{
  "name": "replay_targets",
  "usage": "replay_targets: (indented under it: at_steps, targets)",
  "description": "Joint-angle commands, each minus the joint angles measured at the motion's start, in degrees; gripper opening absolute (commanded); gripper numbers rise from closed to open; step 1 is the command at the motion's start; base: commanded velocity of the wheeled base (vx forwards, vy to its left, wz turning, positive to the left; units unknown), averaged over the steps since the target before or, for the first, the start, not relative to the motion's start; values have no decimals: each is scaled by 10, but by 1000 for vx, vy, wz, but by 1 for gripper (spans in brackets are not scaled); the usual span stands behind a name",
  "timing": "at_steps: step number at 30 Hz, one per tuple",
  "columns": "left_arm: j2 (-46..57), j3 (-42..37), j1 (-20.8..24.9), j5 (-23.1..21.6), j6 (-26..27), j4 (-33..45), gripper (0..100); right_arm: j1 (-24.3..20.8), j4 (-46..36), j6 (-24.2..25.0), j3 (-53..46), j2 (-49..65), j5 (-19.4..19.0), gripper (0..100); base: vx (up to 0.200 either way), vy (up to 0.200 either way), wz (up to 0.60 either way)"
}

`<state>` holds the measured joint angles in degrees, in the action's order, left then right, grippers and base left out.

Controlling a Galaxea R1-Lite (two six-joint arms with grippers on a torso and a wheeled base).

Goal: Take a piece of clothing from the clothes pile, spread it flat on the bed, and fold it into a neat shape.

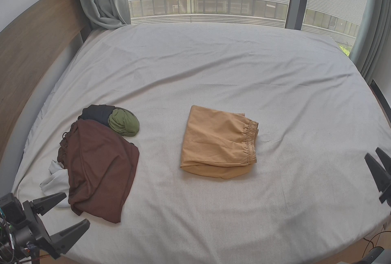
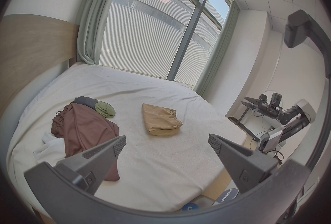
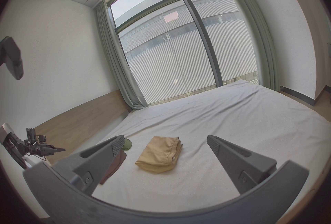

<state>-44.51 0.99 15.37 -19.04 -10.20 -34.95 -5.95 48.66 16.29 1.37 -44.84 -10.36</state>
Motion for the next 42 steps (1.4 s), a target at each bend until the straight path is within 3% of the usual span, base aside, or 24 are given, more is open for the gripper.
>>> replay_targets:
  at_steps: [1, 2, 5, 6, 7, 8, 13, 18, 23, 29, 33, 36, 42]
  targets:
    - [244, -10, -2, 20, -6, 168, 100, 30, -239, -3, -7, 309, -1, 100, 0, 0, 0]
    - [244, -10, -2, 20, -6, 168, 100, 30, -239, -3, -7, 309, -1, 100, 0, 0, 0]
    - [297, -10, -23, 31, -3, 206, 100, 44, -367, -27, -8, 404, -1, 100, 0, 0, 0]
    - [297, -10, -23, 31, -3, 206, 100, 44, -367, -27, -8, 404, -1, 100, 0, 0, 0]
    - [318, -10, -45, 31, 3, 221, 100, 58, -445, -62, -14, 444, 0, 100, 0, 0, 0]
    - [331, -10, -54, 31, 7, 230, 100, 59, -464, -72, -10, 448, 5, 100, 0, 0, 0]
    - [394, -10, -82, 54, 68, 291, 100, 59, -450, -76, -14, 445, 93, 100, 0, 0, 0]
    - [392, -10, -84, 146, 103, 313, 100, 59, -450, -72, -14, 445, 94, 100, 0, 0, 0]
    - [392, -10, -96, 209, 100, 356, 100, 60, -452, -92, -13, 444, 154, 100, 0, 0, 0]
    - [393, -10, -108, 209, 98, 350, 100, 60, -461, -120, -14, 444, 162, 100, 0, 0, 0]
    - [437, -10, -163, 206, 107, 348, 100, 60, -466, -133, -14, 444, 159, 100, 0, 0, 0]
    - [445, -10, -152, 204, 109, 350, 100, 59, -488, -148, -14, 445, 126, 100, 0, 0, 0]
    - [445, -10, -152, 203, 113, 350, 100, 59, -485, -143, -14, 444, 131, 100, 0, 0, 0]
